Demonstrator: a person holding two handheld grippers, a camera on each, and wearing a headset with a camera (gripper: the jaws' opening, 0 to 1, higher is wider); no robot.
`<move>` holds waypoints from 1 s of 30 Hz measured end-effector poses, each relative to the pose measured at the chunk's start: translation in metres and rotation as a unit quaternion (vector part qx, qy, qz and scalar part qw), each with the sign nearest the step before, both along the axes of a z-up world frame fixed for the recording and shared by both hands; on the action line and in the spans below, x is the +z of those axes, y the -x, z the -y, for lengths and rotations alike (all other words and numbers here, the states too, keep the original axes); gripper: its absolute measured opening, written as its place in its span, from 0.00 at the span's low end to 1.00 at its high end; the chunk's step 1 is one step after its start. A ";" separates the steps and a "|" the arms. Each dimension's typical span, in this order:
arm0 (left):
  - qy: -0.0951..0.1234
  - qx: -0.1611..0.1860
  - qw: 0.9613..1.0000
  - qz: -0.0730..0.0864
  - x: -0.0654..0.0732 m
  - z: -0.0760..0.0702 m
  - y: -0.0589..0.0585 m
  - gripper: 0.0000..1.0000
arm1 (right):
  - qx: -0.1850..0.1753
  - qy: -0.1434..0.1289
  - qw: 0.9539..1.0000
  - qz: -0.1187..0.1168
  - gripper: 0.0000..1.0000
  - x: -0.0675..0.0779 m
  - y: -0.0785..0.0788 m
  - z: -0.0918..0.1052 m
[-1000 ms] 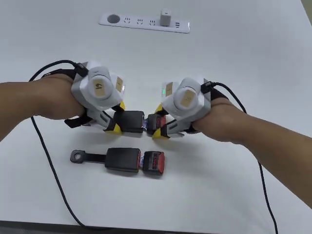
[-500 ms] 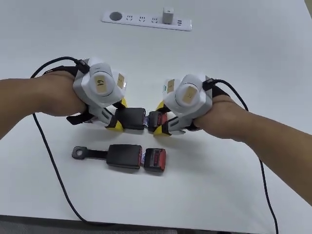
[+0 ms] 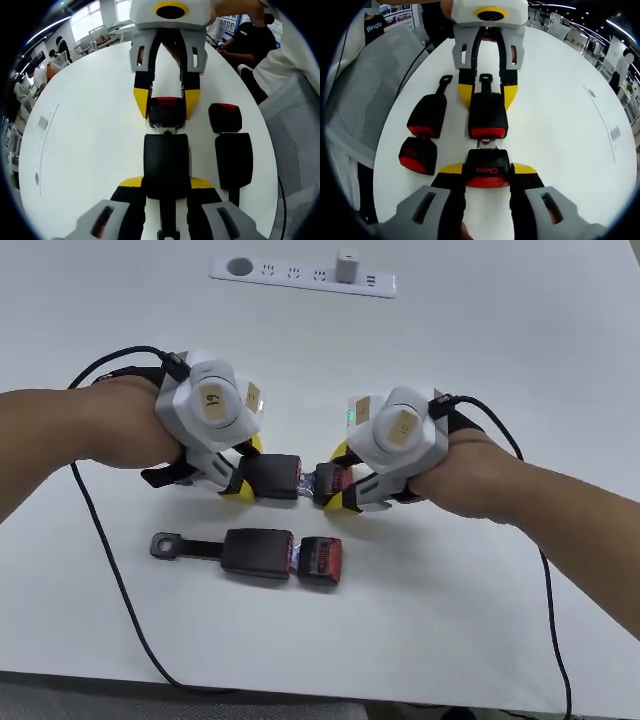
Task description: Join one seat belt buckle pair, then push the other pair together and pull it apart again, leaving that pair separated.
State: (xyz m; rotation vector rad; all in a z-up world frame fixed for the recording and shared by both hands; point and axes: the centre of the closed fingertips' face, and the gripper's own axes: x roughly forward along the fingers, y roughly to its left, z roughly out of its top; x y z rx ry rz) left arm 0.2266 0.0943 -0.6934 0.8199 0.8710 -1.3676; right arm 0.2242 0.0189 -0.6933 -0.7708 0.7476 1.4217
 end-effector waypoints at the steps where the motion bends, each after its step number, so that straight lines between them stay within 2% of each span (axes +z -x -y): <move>1: -0.001 0.002 1.000 0.000 0.000 0.000 0.000 0.31 | 0.001 -0.001 1.000 0.001 0.31 0.000 0.000 0.002; 5: -0.004 0.000 1.000 0.001 0.000 0.000 0.001 0.31 | -0.001 -0.016 1.000 0.003 0.32 0.003 0.002 0.005; 8: -0.006 -0.003 1.000 0.000 -0.001 0.000 0.001 0.31 | -0.001 -0.012 1.000 0.008 0.32 0.003 0.002 0.009; 12: -0.016 -0.005 1.000 0.003 -0.001 0.002 0.002 0.31 | -0.013 -0.009 1.000 0.001 0.32 0.002 0.002 0.025; 22: -0.014 -0.010 1.000 0.001 -0.001 0.003 0.000 0.32 | -0.033 0.008 0.999 -0.002 0.33 0.003 0.007 0.069; 25: -0.012 -0.009 1.000 0.001 0.001 0.007 0.005 0.32 | -0.038 0.015 0.999 -0.005 0.33 -0.002 0.004 0.084; 30: -0.011 -0.009 1.000 0.003 0.001 0.006 0.001 0.32 | -0.041 0.026 0.999 -0.005 0.34 -0.002 0.001 0.106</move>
